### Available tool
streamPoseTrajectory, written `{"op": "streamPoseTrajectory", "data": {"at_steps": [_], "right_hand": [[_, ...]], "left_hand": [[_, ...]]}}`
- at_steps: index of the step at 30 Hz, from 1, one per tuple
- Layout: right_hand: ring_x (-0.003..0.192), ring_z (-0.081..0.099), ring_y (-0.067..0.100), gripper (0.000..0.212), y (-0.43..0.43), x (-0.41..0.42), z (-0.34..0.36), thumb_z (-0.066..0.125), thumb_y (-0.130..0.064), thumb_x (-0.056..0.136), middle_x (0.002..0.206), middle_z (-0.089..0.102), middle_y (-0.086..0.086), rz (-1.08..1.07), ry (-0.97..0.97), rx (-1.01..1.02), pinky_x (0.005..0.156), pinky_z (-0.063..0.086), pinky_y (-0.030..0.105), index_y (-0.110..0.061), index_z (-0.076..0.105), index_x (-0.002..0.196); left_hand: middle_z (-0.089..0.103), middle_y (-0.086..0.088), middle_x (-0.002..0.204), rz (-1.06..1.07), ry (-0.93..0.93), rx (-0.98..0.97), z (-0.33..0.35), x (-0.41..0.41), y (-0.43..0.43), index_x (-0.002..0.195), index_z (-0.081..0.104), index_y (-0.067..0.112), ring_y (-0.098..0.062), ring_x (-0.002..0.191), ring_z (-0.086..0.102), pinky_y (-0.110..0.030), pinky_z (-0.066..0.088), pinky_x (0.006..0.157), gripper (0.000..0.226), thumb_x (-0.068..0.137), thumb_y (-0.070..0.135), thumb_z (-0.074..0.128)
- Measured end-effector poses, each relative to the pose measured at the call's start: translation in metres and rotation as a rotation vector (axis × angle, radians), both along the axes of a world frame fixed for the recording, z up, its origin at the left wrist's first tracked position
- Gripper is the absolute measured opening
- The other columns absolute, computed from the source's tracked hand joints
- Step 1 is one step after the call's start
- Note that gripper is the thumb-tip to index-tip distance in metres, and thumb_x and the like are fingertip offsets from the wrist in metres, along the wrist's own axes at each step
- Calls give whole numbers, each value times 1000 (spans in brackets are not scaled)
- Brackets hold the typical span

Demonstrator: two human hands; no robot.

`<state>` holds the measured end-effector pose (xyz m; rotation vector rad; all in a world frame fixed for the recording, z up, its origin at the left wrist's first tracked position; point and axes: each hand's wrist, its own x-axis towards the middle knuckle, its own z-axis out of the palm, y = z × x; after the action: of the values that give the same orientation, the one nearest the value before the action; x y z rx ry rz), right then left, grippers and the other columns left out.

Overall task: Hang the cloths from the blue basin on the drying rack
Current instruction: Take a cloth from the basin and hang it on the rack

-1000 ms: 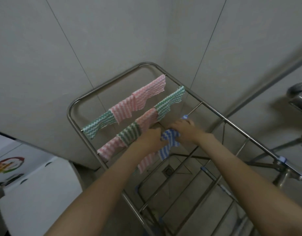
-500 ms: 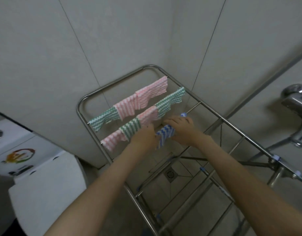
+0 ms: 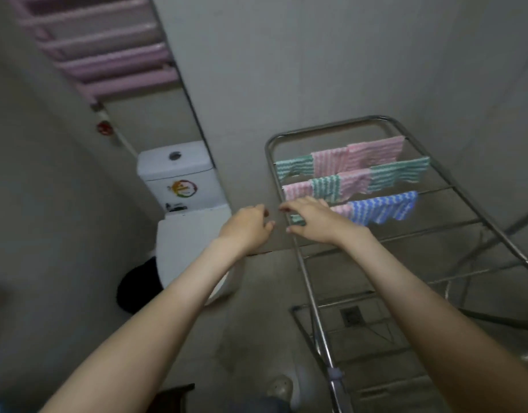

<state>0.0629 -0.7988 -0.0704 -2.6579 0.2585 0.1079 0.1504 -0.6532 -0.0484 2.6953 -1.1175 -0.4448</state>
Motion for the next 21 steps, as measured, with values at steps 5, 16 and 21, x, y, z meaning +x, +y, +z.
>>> {"op": "streamPoseTrajectory", "data": {"at_steps": [5,16,21], "right_hand": [[127,40,18,48,96,51,30,58,-30,91,137,50,-1,258,-25,23,105,26,34,-23,43,137],[121,48,21,47,376,124,57,60,-31,90,129,56,4,817,-45,54,99,35,32,-19,46,134],[113,54,25,51,504,120,51,64,-23,88,122,58,9,1062,38,76,96,41,35,-17,45,135]], "left_hand": [[58,-9,128,237,14,-20,27,10,110,127,51,14,-25,117,53,-37,45,95,38,97,36,45],[61,-12,125,694,0,-11,58,-5,381,124,54,14,-29,116,55,-32,43,90,36,94,34,52],[61,-11,123,946,24,31,58,-38,496,122,56,14,-29,116,55,-34,43,90,32,94,29,52]]}}
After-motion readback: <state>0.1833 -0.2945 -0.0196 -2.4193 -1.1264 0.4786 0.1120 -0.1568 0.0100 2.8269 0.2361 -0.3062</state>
